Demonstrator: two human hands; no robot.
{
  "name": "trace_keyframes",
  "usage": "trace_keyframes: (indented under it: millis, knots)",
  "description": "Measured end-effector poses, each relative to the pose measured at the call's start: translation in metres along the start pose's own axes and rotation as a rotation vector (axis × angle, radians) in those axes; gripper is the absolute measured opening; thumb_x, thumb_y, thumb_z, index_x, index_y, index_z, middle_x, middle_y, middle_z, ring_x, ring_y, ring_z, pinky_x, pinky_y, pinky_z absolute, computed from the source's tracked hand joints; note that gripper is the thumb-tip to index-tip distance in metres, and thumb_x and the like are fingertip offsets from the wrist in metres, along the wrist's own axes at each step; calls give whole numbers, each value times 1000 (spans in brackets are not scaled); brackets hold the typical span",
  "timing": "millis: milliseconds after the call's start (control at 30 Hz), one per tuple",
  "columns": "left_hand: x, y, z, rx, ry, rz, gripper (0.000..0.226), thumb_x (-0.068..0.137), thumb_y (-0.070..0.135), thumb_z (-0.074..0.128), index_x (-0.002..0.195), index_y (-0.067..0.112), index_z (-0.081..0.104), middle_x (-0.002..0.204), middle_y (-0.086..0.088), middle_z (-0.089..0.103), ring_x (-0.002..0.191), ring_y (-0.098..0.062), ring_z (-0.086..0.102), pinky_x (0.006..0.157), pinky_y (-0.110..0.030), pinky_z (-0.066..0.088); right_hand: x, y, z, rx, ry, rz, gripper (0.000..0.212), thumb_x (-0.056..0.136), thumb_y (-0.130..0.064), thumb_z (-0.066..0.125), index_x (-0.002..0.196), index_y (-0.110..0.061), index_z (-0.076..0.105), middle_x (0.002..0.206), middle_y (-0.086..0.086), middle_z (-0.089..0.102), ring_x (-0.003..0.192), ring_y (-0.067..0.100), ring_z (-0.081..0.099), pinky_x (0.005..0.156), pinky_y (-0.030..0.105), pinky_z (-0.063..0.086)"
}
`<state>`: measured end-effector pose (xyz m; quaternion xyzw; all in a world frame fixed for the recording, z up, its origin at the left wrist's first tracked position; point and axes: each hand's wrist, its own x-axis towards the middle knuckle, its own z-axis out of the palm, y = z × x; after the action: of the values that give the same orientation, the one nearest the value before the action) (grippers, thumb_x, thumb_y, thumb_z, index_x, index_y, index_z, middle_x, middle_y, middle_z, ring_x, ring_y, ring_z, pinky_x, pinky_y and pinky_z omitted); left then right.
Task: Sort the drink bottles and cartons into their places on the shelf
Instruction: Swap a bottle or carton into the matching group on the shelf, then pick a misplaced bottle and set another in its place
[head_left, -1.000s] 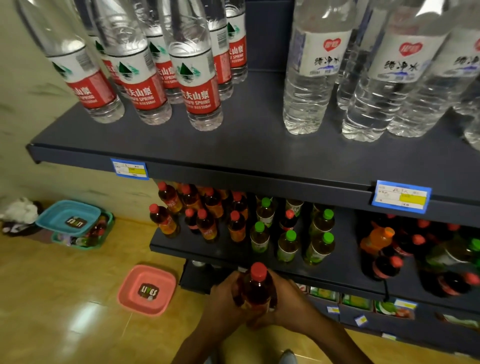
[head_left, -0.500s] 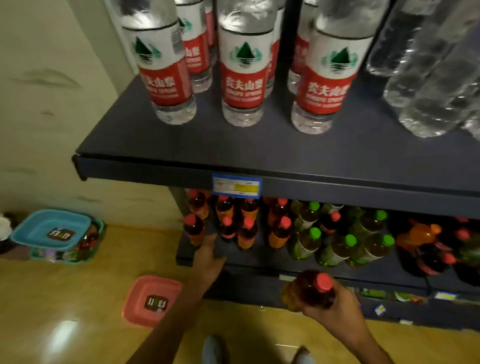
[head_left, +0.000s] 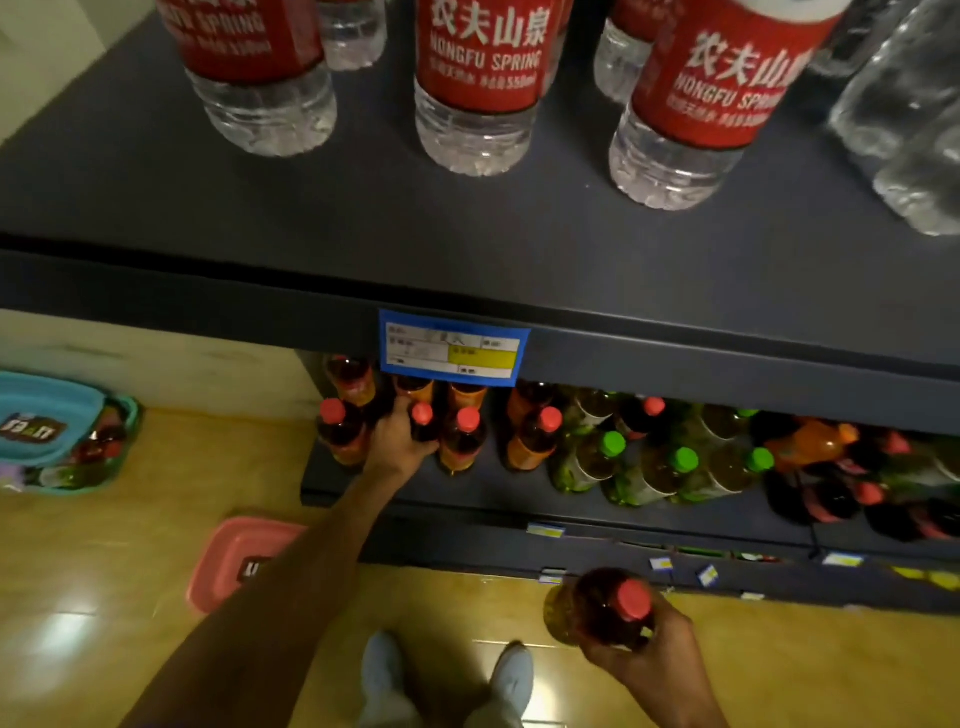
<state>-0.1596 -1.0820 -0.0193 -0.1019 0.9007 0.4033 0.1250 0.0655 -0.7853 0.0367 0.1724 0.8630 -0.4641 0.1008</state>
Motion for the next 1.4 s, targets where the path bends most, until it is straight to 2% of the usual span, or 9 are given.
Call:
trace_keyframes:
  millis: [100,233,367,533,667,867,1033,1300,1400]
  knots:
    - [-10,1,2,2,73,-11,61,80,21,78,131,6,46,117,-18,66,107,-38,64,93,-43,51,1,2,-3,-9,10,-22,70,34,-46,89,98,-55,65,89,-24,72,82,-1,67,58,13,54]
    - [-63,1,-4,-98,212,-84,53,82,25,76,126,10,51,112,-19,67,102,-42,64,82,-41,50,4,-15,-6,-40,-25,21,64,39,-45,92,97,-41,65,84,-28,70,81,-4,66,59,7,51]
    - [-137,-6,-22,-193,305,-127,54,76,24,83,122,15,56,108,-11,70,98,-38,66,76,-39,52,14,-50,12,-33,-24,-55,55,53,-42,92,96,-43,58,81,-35,67,82,-12,64,61,1,46]
    - [-218,-22,-60,-161,400,-174,56,64,27,90,112,28,61,85,12,63,78,-18,64,64,-30,46,46,-99,78,31,-68,-164,46,68,-33,85,103,-33,56,87,-14,70,79,5,66,70,22,49]
    - [-243,-32,-87,-107,435,-205,62,55,27,95,103,44,58,78,15,66,69,-13,66,55,-19,43,83,-133,143,61,-117,-262,53,69,-27,84,114,-26,57,96,-13,67,92,6,63,76,13,43]
    - [-252,-45,-104,-155,483,-125,66,47,44,85,107,44,59,82,20,65,79,-11,70,68,-40,62,128,-159,204,68,-31,-262,55,69,-20,81,118,-19,56,105,0,66,98,14,58,84,24,42]
    - [-252,-49,-104,-191,471,-104,64,48,36,89,106,45,63,90,24,71,88,8,67,73,-35,63,151,-154,221,-5,-46,-196,60,72,-16,80,125,-8,52,115,15,66,109,34,62,86,28,43]
    - [-247,-41,-98,-221,448,-95,69,49,26,97,110,35,65,101,32,68,91,11,67,73,-36,63,154,-147,227,9,-63,-171,76,69,-18,84,134,-7,46,126,16,62,118,36,57,95,39,48]
    - [-242,-33,-100,-234,460,-99,66,47,37,92,107,42,64,98,30,68,84,5,69,71,-39,63,146,-149,213,-49,-147,-172,82,70,-14,83,140,-6,40,130,15,58,121,34,54,99,37,45]
